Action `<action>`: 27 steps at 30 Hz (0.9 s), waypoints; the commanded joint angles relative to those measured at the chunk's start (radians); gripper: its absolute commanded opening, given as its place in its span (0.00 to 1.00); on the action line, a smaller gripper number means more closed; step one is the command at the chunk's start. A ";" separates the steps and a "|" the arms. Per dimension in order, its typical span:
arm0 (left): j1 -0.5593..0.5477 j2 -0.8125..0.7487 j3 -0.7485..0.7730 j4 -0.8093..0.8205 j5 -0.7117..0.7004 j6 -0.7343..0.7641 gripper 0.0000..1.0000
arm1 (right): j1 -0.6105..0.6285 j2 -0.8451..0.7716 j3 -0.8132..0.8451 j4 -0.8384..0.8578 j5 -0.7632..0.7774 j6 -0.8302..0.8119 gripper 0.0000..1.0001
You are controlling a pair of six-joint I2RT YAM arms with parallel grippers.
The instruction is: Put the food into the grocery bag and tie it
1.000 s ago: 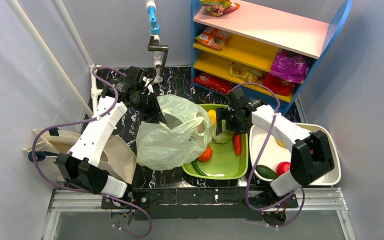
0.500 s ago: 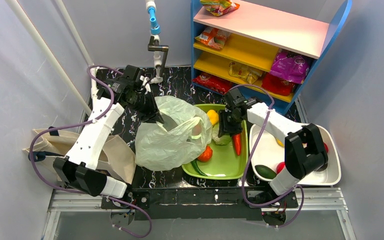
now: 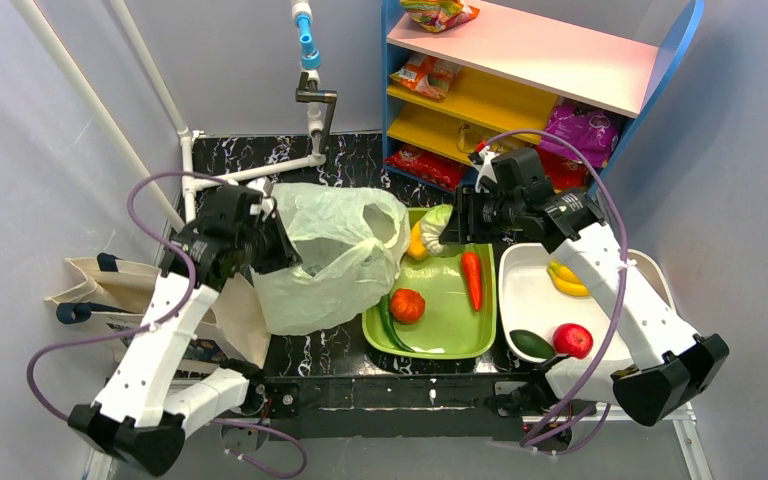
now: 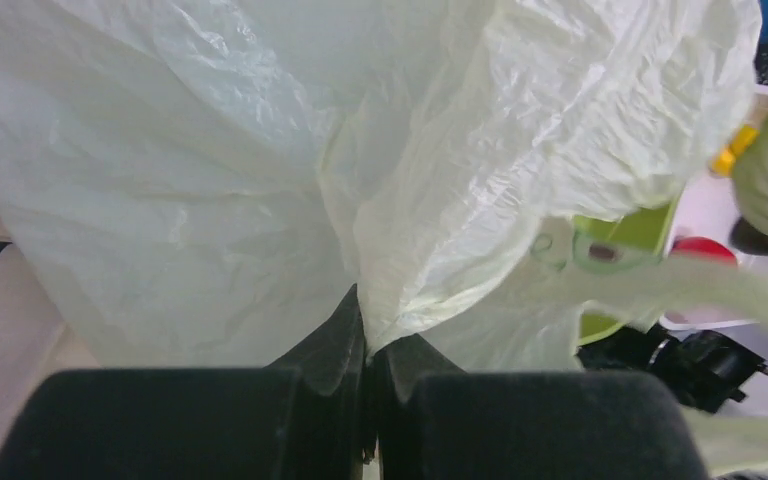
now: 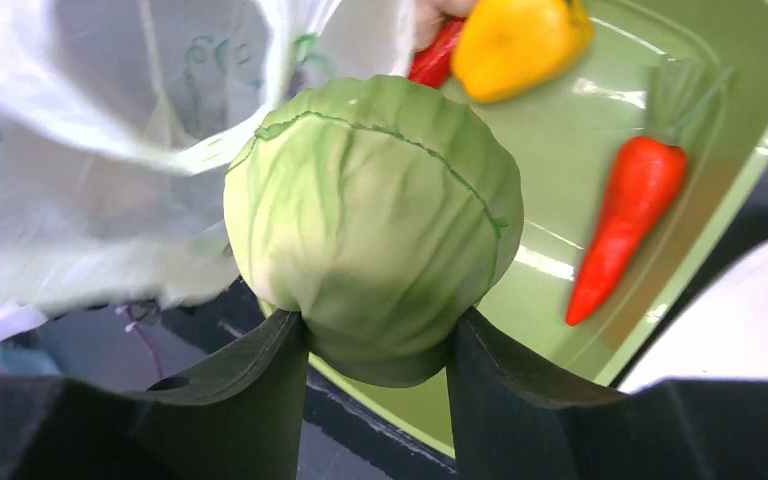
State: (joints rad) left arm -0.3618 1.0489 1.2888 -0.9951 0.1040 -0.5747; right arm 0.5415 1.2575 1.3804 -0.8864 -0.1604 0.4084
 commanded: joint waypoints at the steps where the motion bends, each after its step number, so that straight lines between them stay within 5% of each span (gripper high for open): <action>1: 0.003 -0.106 -0.170 0.256 -0.013 0.031 0.00 | 0.028 -0.019 0.008 0.068 -0.125 0.005 0.43; 9: 0.003 -0.067 -0.169 0.299 0.100 0.006 0.01 | 0.094 0.041 0.026 0.142 -0.155 0.023 0.44; 15: 0.003 -0.083 -0.152 0.324 0.124 0.040 0.00 | 0.101 0.171 0.181 0.165 -0.009 0.003 0.45; 22: 0.002 -0.055 -0.136 0.354 0.151 -0.006 0.00 | 0.151 0.250 0.278 0.157 -0.146 -0.041 0.45; 27: 0.002 -0.022 -0.108 0.292 0.013 -0.082 0.00 | 0.238 0.200 0.214 0.142 -0.147 -0.064 0.45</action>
State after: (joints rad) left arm -0.3618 1.0039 1.1213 -0.6609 0.2085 -0.5976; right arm 0.7185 1.5238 1.6192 -0.7605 -0.2638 0.3820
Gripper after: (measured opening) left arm 0.009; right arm 0.524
